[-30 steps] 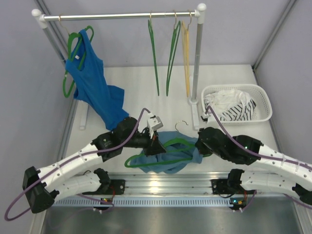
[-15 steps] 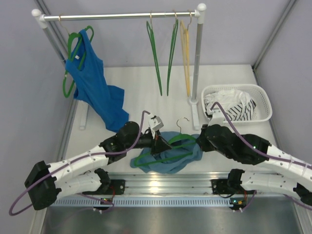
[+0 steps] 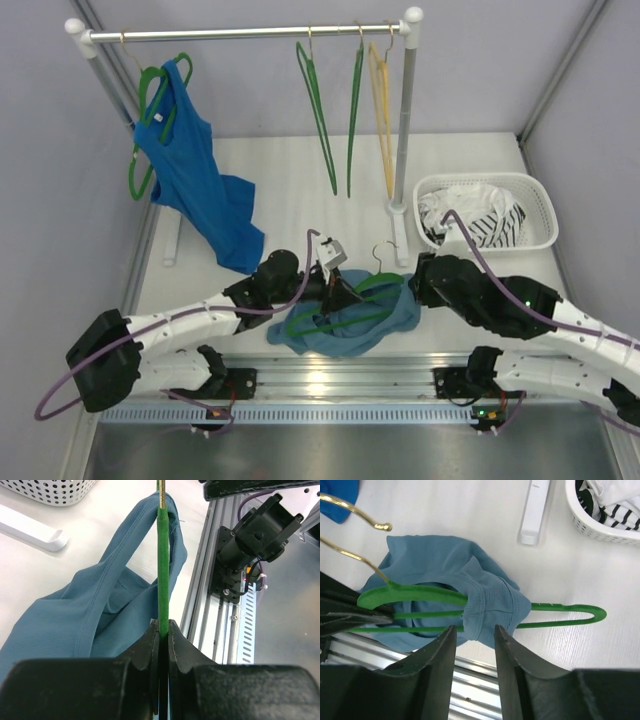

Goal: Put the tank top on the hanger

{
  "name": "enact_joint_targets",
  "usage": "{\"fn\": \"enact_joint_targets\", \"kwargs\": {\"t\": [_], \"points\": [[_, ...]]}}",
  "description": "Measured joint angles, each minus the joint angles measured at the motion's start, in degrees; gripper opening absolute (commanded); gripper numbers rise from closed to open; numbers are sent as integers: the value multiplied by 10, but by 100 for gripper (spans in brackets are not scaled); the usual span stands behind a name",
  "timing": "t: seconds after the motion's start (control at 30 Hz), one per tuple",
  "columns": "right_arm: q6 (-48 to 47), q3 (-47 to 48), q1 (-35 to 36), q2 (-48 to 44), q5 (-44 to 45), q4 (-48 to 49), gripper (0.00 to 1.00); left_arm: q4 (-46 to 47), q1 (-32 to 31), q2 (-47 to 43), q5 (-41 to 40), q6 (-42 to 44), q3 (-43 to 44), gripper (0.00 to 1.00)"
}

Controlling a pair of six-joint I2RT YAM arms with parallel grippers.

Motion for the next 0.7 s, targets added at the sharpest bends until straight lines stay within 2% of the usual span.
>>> {"fn": "enact_joint_targets", "kwargs": {"t": [0.13, 0.23, 0.57, 0.7], "points": [[-31, -24, -1, -35, -21, 37, 55, 14, 0, 19, 0, -3, 0, 0], [-60, -33, -2, -48, -42, 79, 61, 24, 0, 39, -1, -14, 0, 0], [-104, -40, -2, 43, -38, 190, 64, 28, -37, 94, -21, -37, 21, 0], [-96, -51, -2, 68, -26, 199, 56, 29, -52, 96, -46, -37, 33, 0]]}}
